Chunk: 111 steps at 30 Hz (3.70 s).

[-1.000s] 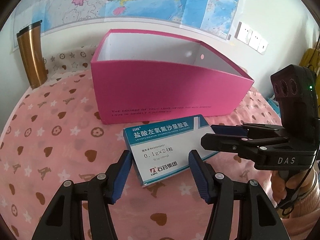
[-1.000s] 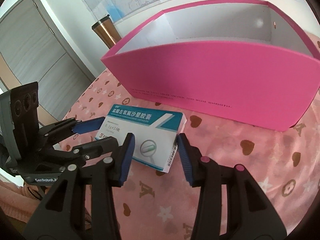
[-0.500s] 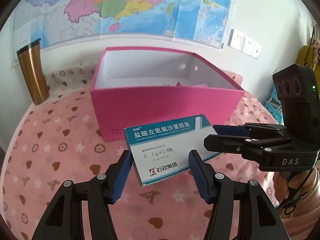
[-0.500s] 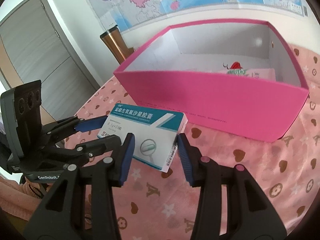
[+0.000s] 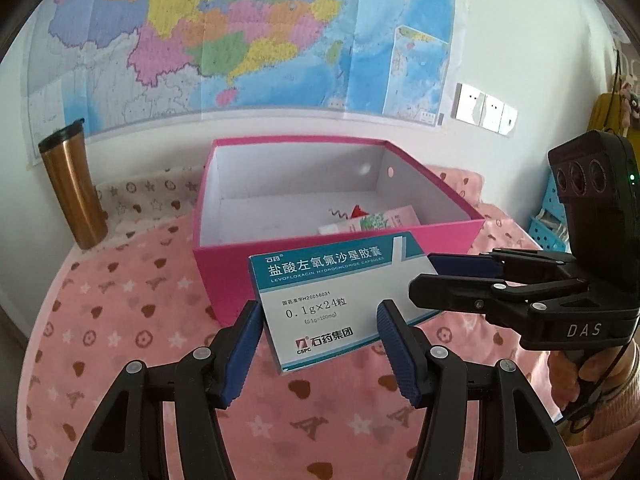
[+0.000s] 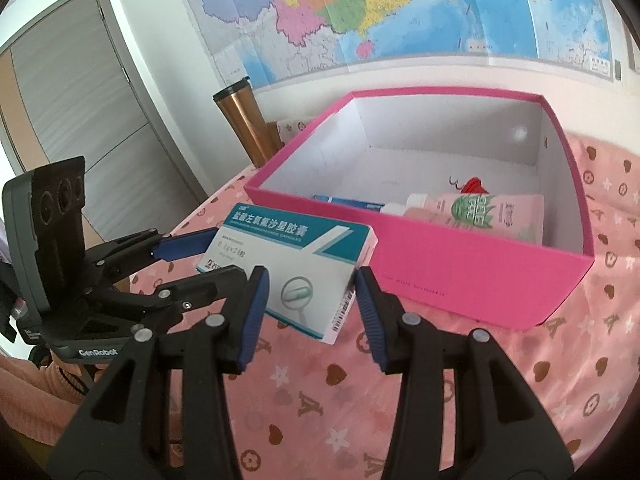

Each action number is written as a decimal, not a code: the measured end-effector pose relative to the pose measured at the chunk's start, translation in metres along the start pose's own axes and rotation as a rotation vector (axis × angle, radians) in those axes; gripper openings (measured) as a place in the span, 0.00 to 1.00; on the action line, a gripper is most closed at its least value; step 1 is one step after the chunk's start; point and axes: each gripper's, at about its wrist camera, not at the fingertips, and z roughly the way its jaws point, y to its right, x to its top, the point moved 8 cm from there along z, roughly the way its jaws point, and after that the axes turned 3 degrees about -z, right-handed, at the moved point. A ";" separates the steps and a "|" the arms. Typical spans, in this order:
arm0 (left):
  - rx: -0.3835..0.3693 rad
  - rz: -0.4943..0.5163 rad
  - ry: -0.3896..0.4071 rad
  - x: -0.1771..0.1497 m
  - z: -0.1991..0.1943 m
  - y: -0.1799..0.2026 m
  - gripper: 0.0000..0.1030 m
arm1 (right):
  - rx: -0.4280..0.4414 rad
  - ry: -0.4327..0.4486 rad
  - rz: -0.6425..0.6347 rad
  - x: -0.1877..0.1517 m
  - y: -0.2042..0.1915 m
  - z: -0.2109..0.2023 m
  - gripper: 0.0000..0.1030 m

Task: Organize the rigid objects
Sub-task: 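Carry the medicine carton over the magenta box and lower it inside, then open the left gripper to release the carton and withdraw both tools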

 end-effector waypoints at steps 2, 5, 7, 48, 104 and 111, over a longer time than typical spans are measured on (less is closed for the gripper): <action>0.000 0.004 0.007 0.003 0.000 0.000 0.58 | -0.004 0.004 -0.003 0.003 0.000 0.000 0.46; 0.004 0.012 0.017 0.007 -0.001 0.000 0.58 | -0.007 0.010 -0.008 0.006 0.000 -0.004 0.46; 0.006 0.018 0.024 0.011 -0.001 0.000 0.58 | -0.010 0.015 -0.012 0.010 0.000 -0.004 0.46; 0.042 0.032 0.064 0.070 0.024 -0.018 0.58 | -0.056 0.050 -0.024 0.065 0.019 0.011 0.46; 0.088 -0.014 0.061 0.051 0.032 -0.034 0.88 | -0.151 0.070 -0.027 0.051 0.026 0.007 0.71; 0.087 -0.010 0.093 0.026 0.012 -0.010 1.00 | -0.386 0.203 -0.118 0.024 0.020 -0.043 1.00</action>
